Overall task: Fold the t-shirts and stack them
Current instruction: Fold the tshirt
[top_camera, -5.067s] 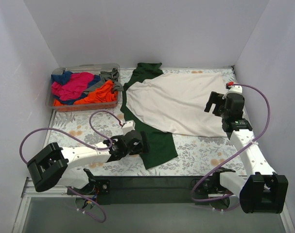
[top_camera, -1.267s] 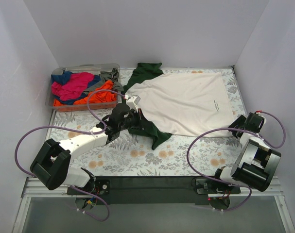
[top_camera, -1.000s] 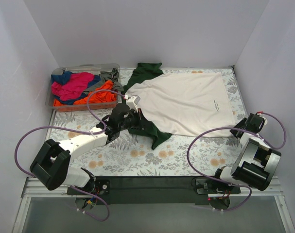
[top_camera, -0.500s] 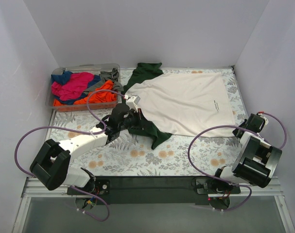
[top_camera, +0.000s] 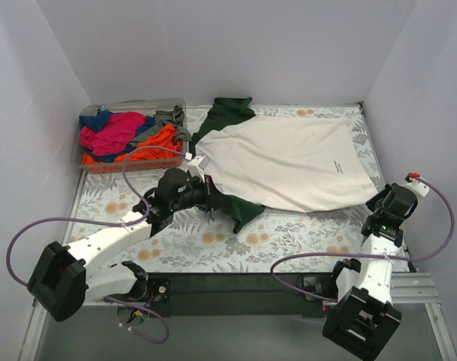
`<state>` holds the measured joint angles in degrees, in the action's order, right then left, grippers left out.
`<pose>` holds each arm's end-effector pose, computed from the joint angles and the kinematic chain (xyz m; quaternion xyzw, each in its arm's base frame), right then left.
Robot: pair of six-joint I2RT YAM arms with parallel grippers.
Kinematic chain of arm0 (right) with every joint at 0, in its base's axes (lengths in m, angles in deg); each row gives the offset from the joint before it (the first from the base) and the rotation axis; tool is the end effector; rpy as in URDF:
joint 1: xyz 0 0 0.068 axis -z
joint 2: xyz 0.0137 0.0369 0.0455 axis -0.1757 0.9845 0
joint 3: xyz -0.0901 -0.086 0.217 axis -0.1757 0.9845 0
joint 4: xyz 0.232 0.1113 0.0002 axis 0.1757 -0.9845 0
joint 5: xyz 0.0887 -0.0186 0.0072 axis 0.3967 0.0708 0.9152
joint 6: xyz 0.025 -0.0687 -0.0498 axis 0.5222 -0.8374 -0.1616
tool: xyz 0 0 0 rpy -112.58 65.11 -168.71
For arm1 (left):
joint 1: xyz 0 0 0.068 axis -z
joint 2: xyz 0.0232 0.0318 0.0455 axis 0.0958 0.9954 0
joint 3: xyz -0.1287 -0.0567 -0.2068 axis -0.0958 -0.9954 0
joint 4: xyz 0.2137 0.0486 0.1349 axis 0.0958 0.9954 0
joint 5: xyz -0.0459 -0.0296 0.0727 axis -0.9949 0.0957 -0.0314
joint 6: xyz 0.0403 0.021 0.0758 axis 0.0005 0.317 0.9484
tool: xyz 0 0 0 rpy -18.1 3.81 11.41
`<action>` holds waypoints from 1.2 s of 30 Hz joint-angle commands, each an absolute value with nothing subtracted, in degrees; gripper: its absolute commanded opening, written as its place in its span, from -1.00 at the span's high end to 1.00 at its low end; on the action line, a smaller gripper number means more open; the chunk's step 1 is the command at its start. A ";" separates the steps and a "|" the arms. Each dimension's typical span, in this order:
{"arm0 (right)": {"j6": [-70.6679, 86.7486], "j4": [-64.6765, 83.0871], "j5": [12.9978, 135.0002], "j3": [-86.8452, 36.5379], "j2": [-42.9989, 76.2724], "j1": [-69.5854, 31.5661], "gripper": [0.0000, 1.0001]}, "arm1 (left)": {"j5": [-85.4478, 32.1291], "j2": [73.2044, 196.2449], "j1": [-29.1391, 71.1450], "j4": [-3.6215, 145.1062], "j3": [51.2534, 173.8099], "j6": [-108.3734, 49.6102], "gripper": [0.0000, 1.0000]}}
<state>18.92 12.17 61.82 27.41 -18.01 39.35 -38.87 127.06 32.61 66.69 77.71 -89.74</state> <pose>0.2073 -0.1231 0.1928 0.3484 0.7464 -0.0893 0.5599 0.2203 -0.2076 0.2055 -0.1482 0.8188 -0.5233 0.1840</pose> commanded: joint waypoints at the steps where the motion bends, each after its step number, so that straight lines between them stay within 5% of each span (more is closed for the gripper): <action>1: 16.70 6.12 60.82 25.52 -21.72 39.65 0.97 | -43.35 121.55 32.82 69.41 75.26 -88.64 1.00; 17: 15.82 -5.49 63.63 22.18 -37.12 39.56 0.97 | -37.40 103.61 38.45 68.37 67.44 -96.55 1.00; 25: 15.38 1.88 65.92 20.25 -26.76 39.56 0.97 | -28.34 118.18 37.23 64.15 75.60 -93.13 1.00; 36: 16.34 8.83 67.24 14.10 -12.33 38.95 0.97 | -32.54 132.09 28.00 61.69 88.26 -91.37 1.00</action>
<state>16.06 2.99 66.76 18.23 -14.27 39.31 -31.17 130.45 30.18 63.24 84.96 -92.80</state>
